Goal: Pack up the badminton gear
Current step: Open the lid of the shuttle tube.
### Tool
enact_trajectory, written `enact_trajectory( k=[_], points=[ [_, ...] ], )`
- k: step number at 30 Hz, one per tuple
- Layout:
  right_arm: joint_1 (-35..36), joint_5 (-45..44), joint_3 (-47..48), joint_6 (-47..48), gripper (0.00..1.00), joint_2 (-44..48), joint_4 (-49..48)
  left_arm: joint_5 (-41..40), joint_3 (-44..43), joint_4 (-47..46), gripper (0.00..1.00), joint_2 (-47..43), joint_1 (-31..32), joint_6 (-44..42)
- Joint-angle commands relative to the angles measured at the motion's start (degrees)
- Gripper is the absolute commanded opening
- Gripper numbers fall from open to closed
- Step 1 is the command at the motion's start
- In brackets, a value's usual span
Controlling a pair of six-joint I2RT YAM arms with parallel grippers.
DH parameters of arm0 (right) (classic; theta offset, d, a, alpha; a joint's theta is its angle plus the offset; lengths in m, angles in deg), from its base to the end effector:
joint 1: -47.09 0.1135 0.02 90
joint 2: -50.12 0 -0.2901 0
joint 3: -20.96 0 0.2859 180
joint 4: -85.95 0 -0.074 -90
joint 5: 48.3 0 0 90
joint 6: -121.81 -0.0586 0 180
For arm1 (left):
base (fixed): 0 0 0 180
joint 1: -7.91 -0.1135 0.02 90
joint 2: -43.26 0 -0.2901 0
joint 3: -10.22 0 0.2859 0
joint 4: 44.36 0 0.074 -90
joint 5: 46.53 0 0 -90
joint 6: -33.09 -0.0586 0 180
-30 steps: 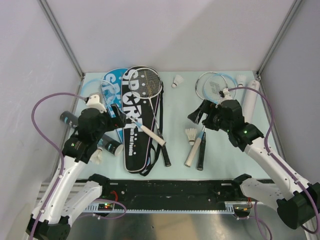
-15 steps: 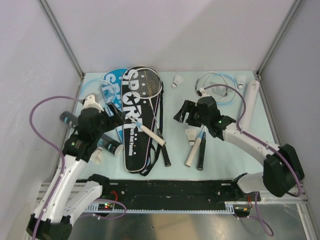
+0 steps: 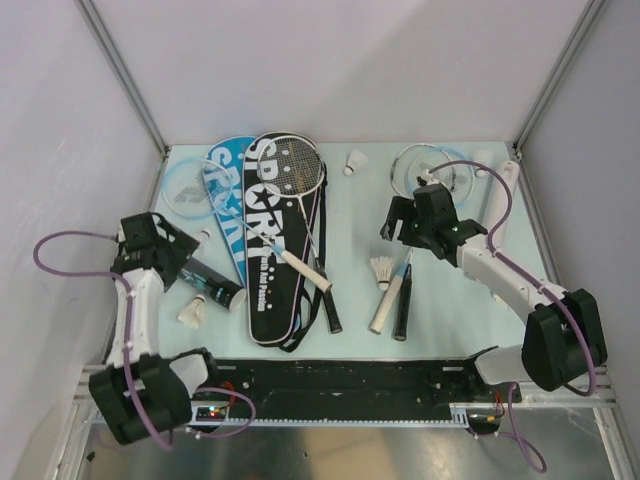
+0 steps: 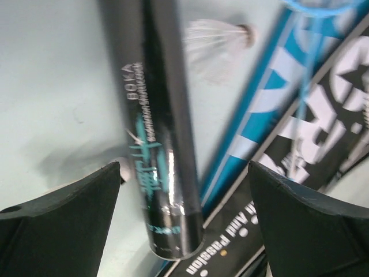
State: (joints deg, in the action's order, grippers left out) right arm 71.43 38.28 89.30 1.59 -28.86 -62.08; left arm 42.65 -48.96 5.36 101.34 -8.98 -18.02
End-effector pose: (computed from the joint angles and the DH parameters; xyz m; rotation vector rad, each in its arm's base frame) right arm 0.3140 0.1382 0.2558 0.1512 2.3442 0.4101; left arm 0.2295 0.0706 0.2657 -1.1403 2.1406 -0.1577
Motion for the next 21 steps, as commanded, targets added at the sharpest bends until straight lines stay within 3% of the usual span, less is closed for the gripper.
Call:
enact_trajectory(
  k=[1, 5, 13, 21],
  points=[
    [0.9, 3.5, 2.1, 4.9, 0.87, 2.5, 1.1, -1.7, 0.0, 1.2, 0.96, 6.8, -3.6, 1.1],
    [1.4, 6.4, 1.6, 6.4, 0.88, 3.2, 0.4, -5.5, -2.1, 0.2, 0.98, 11.5, -4.1, -1.3],
    [1.8, 11.1, 0.3, 6.4, 0.88, 4.3, -3.0, -3.2, -3.1, -1.5, 0.98, 18.2, -4.9, -2.0],
    [4.1, 11.7, -0.7, 6.2, 0.88, 4.8, -4.1, -0.5, -6.0, -3.2, 0.89, 24.7, -5.4, -2.3]
  ],
)
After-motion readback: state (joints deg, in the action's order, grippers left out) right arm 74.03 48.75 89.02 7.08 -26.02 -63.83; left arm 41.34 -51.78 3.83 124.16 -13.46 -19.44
